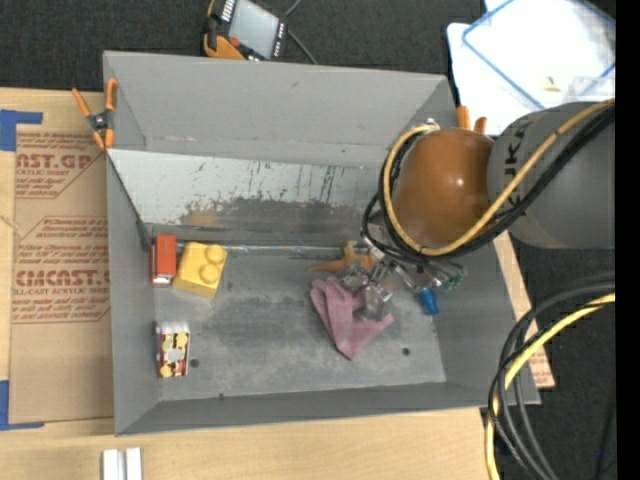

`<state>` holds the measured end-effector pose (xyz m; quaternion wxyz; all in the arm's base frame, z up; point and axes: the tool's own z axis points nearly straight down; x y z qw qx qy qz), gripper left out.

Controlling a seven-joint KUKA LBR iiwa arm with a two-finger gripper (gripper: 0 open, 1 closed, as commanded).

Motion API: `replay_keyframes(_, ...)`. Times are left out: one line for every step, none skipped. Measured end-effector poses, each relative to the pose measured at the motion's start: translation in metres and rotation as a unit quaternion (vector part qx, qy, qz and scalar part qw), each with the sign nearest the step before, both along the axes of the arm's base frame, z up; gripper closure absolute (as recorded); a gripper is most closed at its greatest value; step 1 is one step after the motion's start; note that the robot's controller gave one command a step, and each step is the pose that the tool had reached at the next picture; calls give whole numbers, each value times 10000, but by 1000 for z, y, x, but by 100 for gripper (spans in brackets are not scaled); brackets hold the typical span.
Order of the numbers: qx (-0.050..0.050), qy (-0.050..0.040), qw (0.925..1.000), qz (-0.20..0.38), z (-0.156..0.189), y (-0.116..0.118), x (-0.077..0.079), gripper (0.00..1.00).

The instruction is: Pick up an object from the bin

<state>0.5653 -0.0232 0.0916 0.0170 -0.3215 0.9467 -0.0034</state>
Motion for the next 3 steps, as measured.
replay_keyframes(28,4,9976,-686,97,19,10,100)
replay_keyframes(14,7,9997,-243,16,2,9,100)
replay_keyframes(12,86,9997,-210,4,4,5,100)
